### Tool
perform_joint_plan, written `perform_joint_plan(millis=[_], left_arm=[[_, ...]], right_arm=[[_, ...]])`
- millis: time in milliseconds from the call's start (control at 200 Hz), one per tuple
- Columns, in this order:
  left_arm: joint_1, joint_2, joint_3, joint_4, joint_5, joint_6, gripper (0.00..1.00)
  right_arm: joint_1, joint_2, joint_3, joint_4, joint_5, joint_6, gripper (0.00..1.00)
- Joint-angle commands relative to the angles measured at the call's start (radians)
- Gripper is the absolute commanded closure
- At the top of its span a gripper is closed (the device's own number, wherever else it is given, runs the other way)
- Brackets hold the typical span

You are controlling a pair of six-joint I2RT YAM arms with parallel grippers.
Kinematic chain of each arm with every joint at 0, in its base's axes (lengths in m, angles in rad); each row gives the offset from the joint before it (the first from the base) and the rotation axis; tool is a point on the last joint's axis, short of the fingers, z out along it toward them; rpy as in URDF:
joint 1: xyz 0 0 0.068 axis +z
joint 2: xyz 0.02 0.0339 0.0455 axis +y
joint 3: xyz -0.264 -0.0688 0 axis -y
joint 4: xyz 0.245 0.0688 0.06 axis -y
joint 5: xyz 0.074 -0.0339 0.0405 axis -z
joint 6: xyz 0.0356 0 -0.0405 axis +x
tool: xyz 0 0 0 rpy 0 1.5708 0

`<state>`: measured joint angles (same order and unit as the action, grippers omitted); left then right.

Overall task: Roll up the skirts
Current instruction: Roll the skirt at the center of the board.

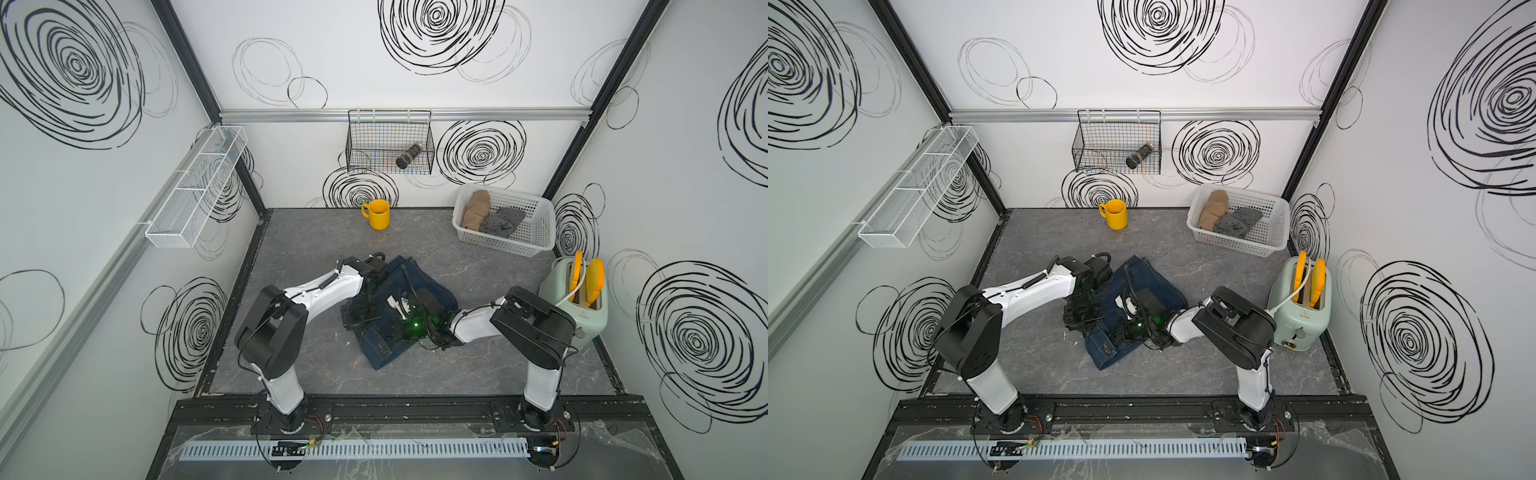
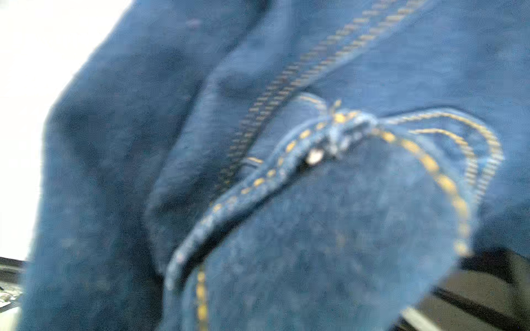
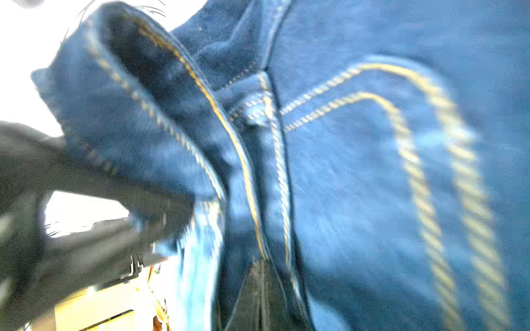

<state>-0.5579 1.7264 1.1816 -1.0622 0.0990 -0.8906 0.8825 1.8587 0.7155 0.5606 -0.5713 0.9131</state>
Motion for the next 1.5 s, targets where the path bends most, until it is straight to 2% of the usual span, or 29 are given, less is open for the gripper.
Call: perform_joint_plan(millis=[0,220,440,735,911,1106,1141,1216,1261,1366,1436,1491], left_arm=[[0.031,-0.034,-0.02,0.033,-0.004,0.009,1.0],[0.025,-0.001,-0.011,0.026,0.026,0.043,1.0],[-0.003,0.034,0.036,0.005,0.018,0.067,1.0],[0.0,0.048,0.044,0.016,0.034,0.073,1.0],[0.004,0.042,0.052,0.022,0.048,0.064,1.0],[0.009,0.037,0.05,0.06,0.096,0.039,1.0],[0.013,0.031,0.044,0.074,0.116,0.028,0.98],[0.016,0.018,0.048,0.101,0.134,0.021,0.74],[0.018,0.01,0.061,0.099,0.13,0.021,0.57],[0.029,-0.026,0.095,0.081,0.102,0.034,0.33],[0.043,-0.048,0.105,0.068,0.087,0.056,0.24],[0.05,-0.059,0.113,0.052,0.058,0.093,0.22]], right_arm=[[-0.031,-0.051,-0.062,-0.051,0.021,-0.031,0.88],[-0.039,-0.136,-0.1,0.047,-0.006,-0.002,0.86],[-0.027,-0.135,-0.014,0.013,-0.026,-0.021,0.85],[0.02,0.038,0.123,-0.067,-0.097,-0.033,0.85],[0.033,0.126,0.113,-0.018,-0.12,0.012,0.87],[0.039,0.171,0.13,-0.049,-0.126,0.003,0.88],[0.041,0.176,0.132,-0.06,-0.121,0.0,0.88],[0.04,0.189,0.137,-0.081,-0.115,-0.003,0.88],[0.038,0.196,0.137,-0.088,-0.113,-0.002,0.89],[0.028,0.215,0.127,-0.086,-0.111,0.009,0.9],[0.017,0.226,0.119,-0.071,-0.115,0.021,0.91],[0.009,0.239,0.117,-0.066,-0.124,0.029,0.92]])
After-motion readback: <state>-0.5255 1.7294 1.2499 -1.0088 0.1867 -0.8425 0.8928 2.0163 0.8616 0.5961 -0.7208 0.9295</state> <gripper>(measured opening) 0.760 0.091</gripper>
